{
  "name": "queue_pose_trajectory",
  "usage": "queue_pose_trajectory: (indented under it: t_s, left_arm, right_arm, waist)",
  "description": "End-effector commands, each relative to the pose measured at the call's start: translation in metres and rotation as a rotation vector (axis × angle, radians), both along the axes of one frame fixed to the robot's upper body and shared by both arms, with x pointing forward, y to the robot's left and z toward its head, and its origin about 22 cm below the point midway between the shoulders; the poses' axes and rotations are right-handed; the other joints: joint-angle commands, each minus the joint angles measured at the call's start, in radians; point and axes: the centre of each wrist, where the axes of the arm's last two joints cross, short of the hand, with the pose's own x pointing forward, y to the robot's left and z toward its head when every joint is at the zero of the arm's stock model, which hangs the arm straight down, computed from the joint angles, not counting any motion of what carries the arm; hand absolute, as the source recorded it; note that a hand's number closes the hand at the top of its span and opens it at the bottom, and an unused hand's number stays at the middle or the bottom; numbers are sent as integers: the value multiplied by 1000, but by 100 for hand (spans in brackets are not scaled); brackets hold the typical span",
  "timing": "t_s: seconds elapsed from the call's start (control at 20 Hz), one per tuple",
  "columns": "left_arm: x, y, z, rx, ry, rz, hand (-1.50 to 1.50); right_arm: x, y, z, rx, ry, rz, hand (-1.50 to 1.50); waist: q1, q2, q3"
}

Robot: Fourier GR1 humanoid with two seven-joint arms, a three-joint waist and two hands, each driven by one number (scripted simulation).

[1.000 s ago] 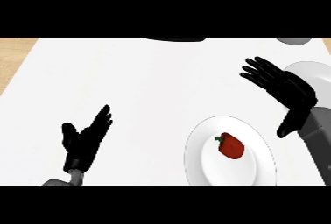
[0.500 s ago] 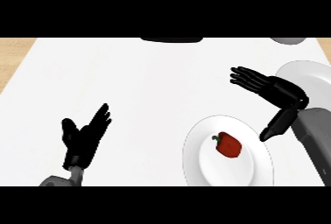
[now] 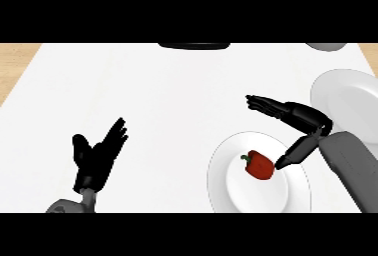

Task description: Pick the bell pepper from the plate and place it in the plate

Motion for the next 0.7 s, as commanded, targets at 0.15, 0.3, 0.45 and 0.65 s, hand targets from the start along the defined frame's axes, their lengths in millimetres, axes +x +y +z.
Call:
queue_pose_trajectory:
  t_s: [0.15,0.3,0.45,0.65]
  left_arm:
    - [2,1,-7,11,9,24,0]
    - [-3,9,-3,-3,15,7,0]
    - [-7,17,-17,-6,7,10,0]
    - [-12,10,-8,-17,19,5,0]
  right_arm:
    - [-8,-1,-22,155,32,200,-150]
    - [-15,-7,-26,127,5,208,-150]
    - [0,10,-27,44,-47,190,-150]
    - [-18,-1,-54,16,-54,177,-150]
  waist:
    - [-9,0,-2]
    - [-19,-9,-3]
    - [-8,-4,-4]
    - [-15,-8,-4]
